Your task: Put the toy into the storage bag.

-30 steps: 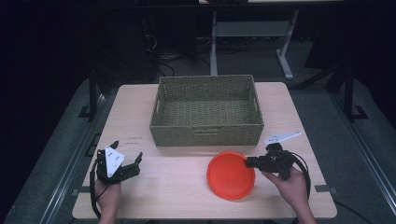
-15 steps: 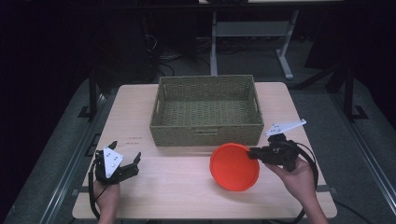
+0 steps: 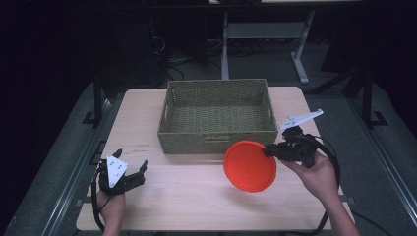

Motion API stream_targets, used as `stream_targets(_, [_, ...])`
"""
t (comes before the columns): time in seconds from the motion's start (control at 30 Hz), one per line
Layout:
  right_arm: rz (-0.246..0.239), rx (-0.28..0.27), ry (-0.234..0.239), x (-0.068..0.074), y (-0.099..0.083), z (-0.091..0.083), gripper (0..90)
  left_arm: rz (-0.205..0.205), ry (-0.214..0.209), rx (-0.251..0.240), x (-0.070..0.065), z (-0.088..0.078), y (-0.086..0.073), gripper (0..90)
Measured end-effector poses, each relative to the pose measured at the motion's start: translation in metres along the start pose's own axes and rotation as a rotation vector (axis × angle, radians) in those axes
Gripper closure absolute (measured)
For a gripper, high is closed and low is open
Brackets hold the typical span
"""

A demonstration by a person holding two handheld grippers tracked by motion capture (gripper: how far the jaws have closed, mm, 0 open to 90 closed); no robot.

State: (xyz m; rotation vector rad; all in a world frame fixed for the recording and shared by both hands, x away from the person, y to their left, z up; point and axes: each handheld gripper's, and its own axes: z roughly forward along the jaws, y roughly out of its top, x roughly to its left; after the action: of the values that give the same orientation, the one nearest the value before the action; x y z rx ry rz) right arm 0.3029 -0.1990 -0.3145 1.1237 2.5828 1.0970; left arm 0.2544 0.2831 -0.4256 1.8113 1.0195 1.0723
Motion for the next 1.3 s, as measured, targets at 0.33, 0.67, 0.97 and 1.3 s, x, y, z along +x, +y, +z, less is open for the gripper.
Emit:
stream_targets(0.33, [-0.015, 0.005, -0.011, 0.002, 0.024, -0.01, 82.0, -0.001, 0.004, -0.002, 0.001, -0.001, -0.001, 12.7])
stream_targets(0.67, [-0.017, -0.009, -0.02, 0.0, 0.043, -0.02, 82.0, -0.001, 0.004, -0.005, 0.001, -0.001, -0.001, 12.7])
stream_targets(0.97, [-0.014, -0.006, -0.045, -0.005, 0.064, -0.029, 81.9, -0.01, 0.004, -0.003, 0.002, -0.001, -0.001, 12.7])
stream_targets(1.3, [0.001, -0.012, -0.047, -0.017, 0.084, -0.033, 81.9, -0.013, 0.002, -0.004, 0.003, -0.002, -0.002, 12.7])
